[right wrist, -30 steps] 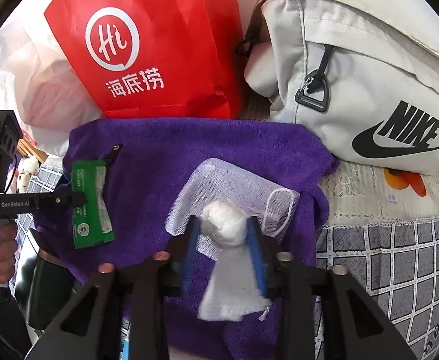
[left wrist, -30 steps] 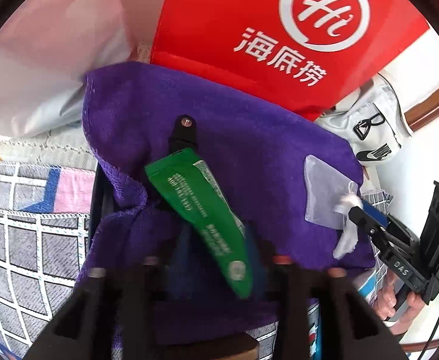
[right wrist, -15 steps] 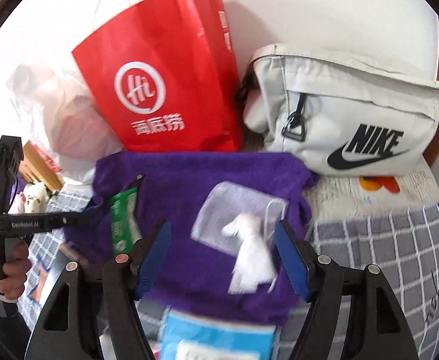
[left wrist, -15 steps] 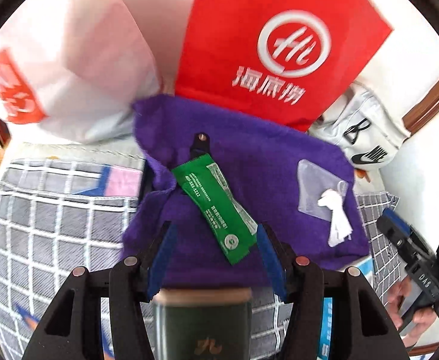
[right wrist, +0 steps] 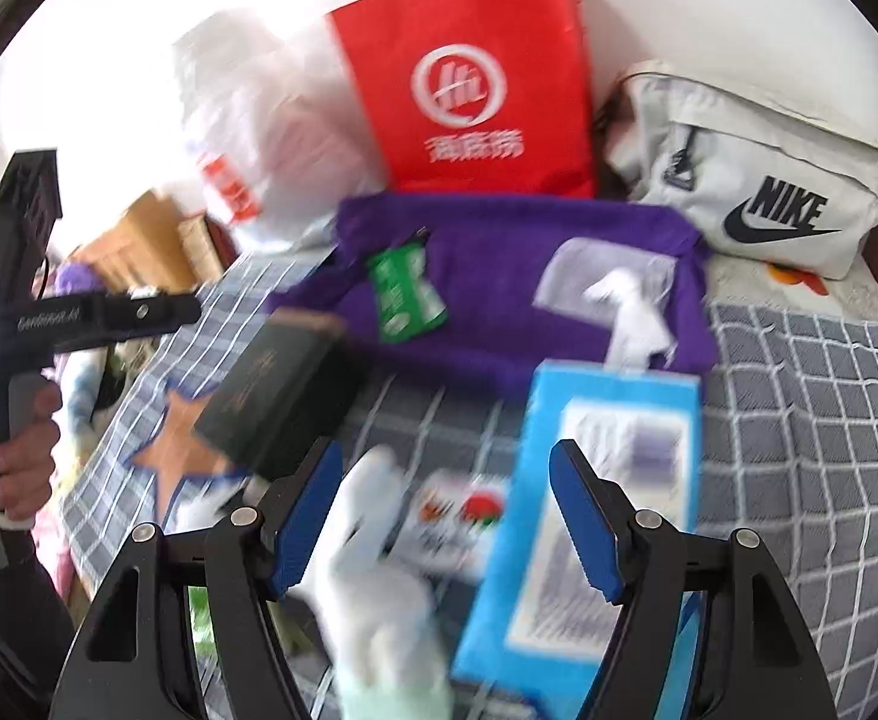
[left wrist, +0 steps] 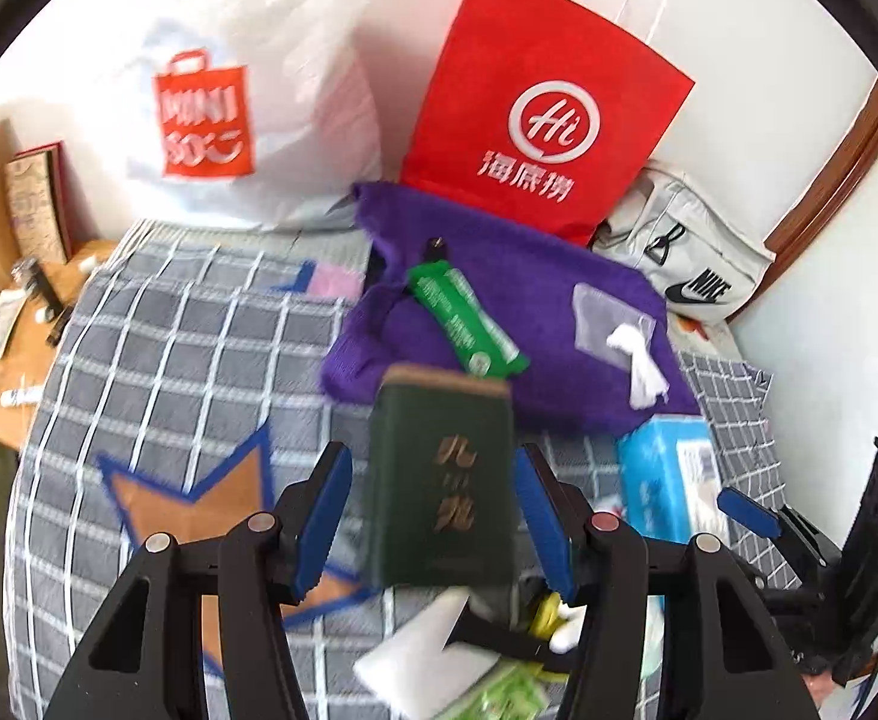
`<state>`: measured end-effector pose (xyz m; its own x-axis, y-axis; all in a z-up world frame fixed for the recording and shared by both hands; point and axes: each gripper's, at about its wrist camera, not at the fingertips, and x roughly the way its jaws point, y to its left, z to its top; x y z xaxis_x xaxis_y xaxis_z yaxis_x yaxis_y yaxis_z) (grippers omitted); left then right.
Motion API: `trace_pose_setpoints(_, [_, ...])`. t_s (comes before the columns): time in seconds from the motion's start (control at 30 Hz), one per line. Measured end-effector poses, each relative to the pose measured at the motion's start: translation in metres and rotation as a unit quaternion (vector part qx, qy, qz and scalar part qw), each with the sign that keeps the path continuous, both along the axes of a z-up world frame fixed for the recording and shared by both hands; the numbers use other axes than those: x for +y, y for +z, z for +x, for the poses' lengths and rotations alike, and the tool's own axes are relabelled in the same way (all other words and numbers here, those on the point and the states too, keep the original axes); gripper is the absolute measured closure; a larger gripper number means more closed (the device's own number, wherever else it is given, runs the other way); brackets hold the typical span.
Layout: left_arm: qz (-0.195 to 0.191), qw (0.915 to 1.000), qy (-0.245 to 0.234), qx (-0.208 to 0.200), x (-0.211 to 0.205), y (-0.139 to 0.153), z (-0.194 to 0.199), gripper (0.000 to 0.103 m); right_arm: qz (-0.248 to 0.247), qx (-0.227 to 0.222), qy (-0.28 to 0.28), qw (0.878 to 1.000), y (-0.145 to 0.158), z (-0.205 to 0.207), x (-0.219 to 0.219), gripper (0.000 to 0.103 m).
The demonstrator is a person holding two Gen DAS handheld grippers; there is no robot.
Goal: Organize soft objects
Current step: 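Reach the right tool to the white glove and close on it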
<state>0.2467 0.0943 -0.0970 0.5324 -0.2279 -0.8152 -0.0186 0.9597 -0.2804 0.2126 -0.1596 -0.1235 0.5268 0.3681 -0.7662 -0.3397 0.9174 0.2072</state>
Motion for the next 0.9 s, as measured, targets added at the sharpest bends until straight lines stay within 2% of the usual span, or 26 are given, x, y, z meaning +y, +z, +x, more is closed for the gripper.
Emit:
trace_pose_setpoints(0.23, [0.000, 1.0000, -0.001, 0.004, 0.004, -0.013, -0.043, 0.049, -0.044, -0.006, 0.028, 0.999, -0.016, -0.041, 0.028, 0.032])
trace_pose_setpoints(0.5, [0.013, 0.9999, -0.002, 0.004, 0.006, -0.021, -0.078, 0.049, -0.109, 0.001, 0.031, 0.994, -0.045, -0.053, 0.046, 0.032])
trace_pose_setpoints(0.63, [0.010, 0.9999, 0.005, 0.001, 0.009, -0.021, -0.089, 0.049, -0.125, 0.003, 0.037, 0.991, -0.051, -0.055, 0.050, 0.034])
trace_pose_setpoints(0.7, [0.008, 1.0000, 0.002, 0.000, 0.008, -0.021, -0.092, 0.049, -0.128, 0.000, 0.039, 0.991, -0.052, -0.055, 0.052, 0.042])
trace_pose_setpoints(0.77, [0.012, 0.9999, 0.002, 0.003, 0.008, -0.023, -0.095, 0.049, -0.127, 0.011, 0.036, 0.991, -0.055, -0.053, 0.051, 0.073])
trace_pose_setpoints(0.83, [0.018, 0.9998, 0.002, 0.004, 0.007, -0.024, -0.098, 0.049, -0.114, 0.016, 0.031, 0.993, -0.055, -0.051, 0.048, 0.088])
trace_pose_setpoints(0.9, [0.019, 0.9998, 0.005, 0.007, 0.008, -0.026, -0.101, 0.049, -0.097, 0.008, 0.026, 0.995, -0.049, -0.054, 0.044, 0.090])
